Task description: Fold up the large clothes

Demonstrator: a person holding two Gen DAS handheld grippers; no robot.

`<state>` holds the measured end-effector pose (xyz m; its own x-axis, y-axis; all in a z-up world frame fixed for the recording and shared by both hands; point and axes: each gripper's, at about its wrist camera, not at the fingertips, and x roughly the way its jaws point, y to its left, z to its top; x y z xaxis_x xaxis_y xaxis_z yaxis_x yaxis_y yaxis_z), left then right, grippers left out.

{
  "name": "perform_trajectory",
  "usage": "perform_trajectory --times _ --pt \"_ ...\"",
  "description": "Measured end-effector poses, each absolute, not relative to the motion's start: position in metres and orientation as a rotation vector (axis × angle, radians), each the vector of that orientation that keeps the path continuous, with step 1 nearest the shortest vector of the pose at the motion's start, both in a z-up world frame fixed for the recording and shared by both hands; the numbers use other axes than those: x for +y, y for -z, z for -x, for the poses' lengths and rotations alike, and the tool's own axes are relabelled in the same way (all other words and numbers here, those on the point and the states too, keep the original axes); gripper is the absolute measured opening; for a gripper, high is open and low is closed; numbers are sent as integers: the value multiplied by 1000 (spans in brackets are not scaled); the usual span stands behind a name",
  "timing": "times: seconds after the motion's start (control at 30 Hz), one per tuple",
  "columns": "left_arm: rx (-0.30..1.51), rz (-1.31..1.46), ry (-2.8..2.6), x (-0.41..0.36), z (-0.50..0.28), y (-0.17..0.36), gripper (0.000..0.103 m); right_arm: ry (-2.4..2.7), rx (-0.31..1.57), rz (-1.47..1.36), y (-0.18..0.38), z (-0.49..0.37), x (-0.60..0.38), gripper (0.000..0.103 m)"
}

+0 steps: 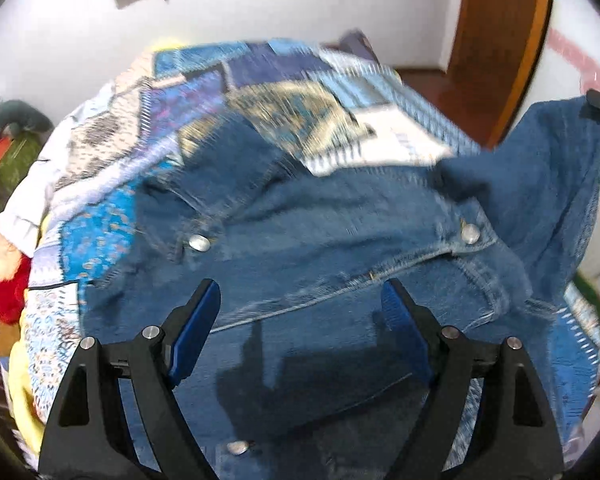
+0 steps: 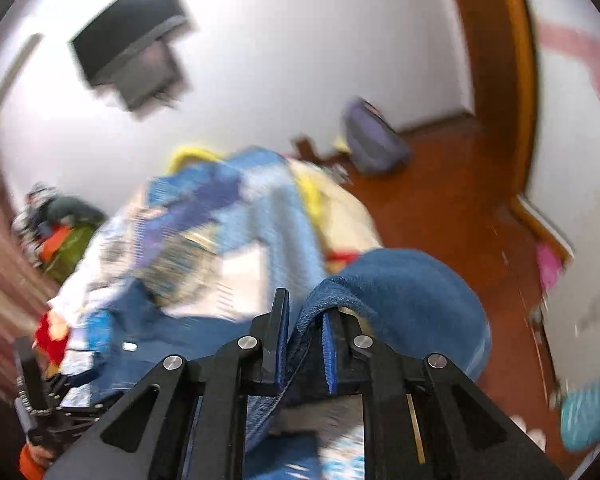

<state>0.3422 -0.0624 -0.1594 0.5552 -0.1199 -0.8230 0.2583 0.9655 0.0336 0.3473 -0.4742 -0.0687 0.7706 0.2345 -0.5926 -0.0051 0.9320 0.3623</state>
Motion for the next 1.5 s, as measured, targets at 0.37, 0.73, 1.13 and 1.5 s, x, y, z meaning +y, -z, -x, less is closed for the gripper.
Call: perform_trajectory --times 0.37,0.73,1.13,1.5 --pt "799 -8 142 33 -289 101 84 -493 749 -226 57 -355 -273 12" --pt "909 -3 90 74 -261 140 85 -515 1258 -193 220 -351 -204 13" --pt "906 -101 231 -5 -290 131 85 -539 1102 -42 151 -320 -261 13" --pt "979 -400 413 -135 -334 168 85 -295 992 -102 135 -325 -379 13"
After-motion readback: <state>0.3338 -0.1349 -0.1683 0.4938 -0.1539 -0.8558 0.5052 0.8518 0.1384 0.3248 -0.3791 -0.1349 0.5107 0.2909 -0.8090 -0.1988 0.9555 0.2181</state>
